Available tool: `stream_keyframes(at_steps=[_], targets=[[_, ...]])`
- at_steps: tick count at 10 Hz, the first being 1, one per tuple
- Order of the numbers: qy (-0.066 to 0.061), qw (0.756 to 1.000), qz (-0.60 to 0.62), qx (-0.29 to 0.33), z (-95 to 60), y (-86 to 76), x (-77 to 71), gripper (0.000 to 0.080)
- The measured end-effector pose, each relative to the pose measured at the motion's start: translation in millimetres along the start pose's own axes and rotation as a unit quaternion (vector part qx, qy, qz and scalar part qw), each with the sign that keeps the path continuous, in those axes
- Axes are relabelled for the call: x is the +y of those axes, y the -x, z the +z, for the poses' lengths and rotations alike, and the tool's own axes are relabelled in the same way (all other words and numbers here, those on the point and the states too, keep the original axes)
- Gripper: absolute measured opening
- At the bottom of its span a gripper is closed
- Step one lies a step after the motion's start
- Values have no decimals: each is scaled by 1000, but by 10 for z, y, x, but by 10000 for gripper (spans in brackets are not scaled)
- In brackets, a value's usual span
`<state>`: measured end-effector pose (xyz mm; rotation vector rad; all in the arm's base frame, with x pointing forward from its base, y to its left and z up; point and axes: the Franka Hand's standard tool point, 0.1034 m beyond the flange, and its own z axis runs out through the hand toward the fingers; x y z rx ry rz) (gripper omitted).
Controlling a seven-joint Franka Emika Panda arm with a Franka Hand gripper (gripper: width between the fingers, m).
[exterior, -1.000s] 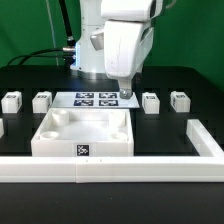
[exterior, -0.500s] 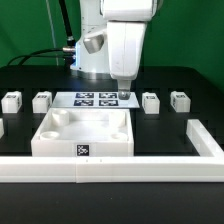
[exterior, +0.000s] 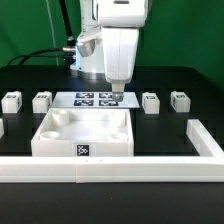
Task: Assemble square table
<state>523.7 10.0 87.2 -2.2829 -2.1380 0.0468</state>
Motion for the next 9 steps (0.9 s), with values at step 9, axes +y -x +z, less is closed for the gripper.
stream_keyframes(at_steps=[9], targets=[[-30, 999, -20, 13, 658, 506, -677, 650]])
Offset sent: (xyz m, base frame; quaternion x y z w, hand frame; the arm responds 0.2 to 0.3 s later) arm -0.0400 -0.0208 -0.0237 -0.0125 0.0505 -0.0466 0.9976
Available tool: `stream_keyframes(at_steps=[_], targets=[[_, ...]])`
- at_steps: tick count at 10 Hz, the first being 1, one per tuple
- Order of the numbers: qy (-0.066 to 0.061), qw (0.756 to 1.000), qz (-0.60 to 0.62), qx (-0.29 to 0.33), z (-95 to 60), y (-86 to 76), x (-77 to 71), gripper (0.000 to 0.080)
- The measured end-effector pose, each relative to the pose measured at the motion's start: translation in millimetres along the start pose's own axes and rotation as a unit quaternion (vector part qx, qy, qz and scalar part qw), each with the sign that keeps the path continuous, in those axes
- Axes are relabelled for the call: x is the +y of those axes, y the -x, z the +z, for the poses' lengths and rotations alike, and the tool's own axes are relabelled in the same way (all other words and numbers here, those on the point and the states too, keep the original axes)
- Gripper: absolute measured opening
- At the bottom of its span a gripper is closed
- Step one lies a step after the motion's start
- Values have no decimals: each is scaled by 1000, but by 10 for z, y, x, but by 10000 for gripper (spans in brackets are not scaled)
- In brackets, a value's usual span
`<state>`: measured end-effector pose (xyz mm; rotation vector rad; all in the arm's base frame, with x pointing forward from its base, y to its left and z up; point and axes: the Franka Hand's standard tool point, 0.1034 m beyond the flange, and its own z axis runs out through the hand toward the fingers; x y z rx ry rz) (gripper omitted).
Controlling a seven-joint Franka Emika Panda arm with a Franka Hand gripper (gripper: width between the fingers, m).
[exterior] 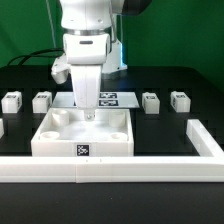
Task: Assemble square table
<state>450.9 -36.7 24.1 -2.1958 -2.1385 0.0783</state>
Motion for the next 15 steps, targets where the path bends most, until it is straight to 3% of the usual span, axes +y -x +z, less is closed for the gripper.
stream_keyframes(at_steps=[3, 5, 7, 8, 9, 10, 12, 15], targets=[[-14, 1000, 16, 2, 132, -16, -69, 650], [-15, 1000, 22, 3, 154, -29, -68, 650], [-16, 1000, 22, 3, 162, -23, -76, 395], [-17, 1000, 22, 3, 163, -23, -77, 395], [-17, 1000, 22, 3, 165, -23, -78, 193], [-16, 1000, 22, 3, 164, -22, -77, 72], [-9, 1000, 22, 3, 146, -21, -45, 65], [-8, 1000, 22, 3, 144, -21, -40, 65]])
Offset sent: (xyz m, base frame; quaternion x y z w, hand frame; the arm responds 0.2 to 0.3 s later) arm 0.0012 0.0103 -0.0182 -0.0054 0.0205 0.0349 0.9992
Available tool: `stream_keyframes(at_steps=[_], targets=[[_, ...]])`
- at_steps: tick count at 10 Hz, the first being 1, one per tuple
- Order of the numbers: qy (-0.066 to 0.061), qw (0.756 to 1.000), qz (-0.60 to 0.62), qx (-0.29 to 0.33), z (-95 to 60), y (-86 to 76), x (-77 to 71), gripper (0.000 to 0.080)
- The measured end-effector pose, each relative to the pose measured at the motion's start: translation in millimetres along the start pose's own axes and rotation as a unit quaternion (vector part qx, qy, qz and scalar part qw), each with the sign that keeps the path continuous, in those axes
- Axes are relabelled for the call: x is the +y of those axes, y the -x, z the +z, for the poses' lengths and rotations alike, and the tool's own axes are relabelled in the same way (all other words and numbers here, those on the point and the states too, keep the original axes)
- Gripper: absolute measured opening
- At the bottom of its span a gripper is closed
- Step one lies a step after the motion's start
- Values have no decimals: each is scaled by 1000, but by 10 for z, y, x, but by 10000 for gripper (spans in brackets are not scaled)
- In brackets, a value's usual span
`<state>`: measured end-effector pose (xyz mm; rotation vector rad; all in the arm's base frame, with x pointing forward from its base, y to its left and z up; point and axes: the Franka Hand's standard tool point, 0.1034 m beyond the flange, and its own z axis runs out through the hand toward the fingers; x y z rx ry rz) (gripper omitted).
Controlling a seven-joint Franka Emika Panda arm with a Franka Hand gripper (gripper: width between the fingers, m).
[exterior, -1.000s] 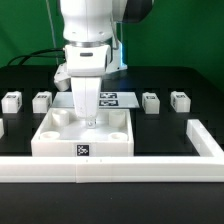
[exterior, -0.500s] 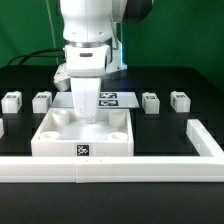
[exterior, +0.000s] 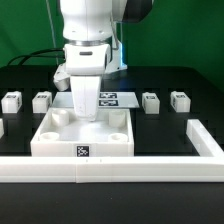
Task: Assemble square table
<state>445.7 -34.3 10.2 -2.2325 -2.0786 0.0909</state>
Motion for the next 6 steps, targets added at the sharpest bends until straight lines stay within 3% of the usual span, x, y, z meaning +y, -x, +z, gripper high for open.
stream_keyframes(at_steps=[2, 6], targets=[[1, 1000, 2, 0, -2, -19, 3, 65], [5, 1000, -2, 9, 9, -501, 68, 65]])
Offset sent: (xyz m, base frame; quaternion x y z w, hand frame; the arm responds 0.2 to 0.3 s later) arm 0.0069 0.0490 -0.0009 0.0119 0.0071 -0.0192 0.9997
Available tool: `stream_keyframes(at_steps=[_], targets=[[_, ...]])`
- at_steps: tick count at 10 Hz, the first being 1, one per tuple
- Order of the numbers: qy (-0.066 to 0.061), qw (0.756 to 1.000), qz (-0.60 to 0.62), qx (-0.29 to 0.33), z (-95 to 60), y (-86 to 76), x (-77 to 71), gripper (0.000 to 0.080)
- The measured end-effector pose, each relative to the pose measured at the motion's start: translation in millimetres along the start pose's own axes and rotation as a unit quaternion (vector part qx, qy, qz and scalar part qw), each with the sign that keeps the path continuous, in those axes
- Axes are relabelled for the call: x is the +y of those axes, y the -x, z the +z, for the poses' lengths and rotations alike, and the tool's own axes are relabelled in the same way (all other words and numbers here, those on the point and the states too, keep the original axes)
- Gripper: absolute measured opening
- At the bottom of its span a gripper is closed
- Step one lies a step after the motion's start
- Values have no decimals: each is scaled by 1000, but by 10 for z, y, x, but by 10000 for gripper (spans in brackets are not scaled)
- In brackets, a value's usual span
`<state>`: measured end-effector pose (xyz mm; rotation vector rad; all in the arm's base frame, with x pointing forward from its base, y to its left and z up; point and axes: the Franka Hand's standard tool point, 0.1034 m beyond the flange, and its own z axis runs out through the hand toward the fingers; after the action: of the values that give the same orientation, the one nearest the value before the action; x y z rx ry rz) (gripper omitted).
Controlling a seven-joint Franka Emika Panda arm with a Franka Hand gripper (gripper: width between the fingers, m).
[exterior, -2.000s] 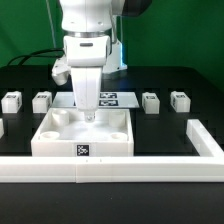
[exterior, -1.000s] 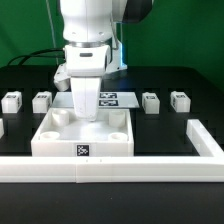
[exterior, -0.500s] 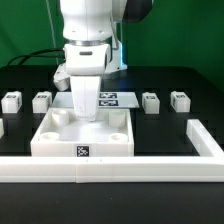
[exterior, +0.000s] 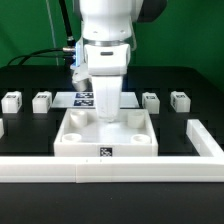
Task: Assemble square table
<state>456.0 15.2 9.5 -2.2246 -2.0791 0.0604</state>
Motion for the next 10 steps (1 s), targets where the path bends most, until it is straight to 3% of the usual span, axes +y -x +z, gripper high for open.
stream_keyframes(at_steps=[2, 5, 8, 10], targets=[[4, 1000, -15, 5, 7, -263, 50, 65], [13, 1000, -15, 10, -8, -482, 199, 65], [17, 1000, -18, 13, -4, -565, 341, 65], [17, 1000, -18, 13, -3, -564, 340, 65]])
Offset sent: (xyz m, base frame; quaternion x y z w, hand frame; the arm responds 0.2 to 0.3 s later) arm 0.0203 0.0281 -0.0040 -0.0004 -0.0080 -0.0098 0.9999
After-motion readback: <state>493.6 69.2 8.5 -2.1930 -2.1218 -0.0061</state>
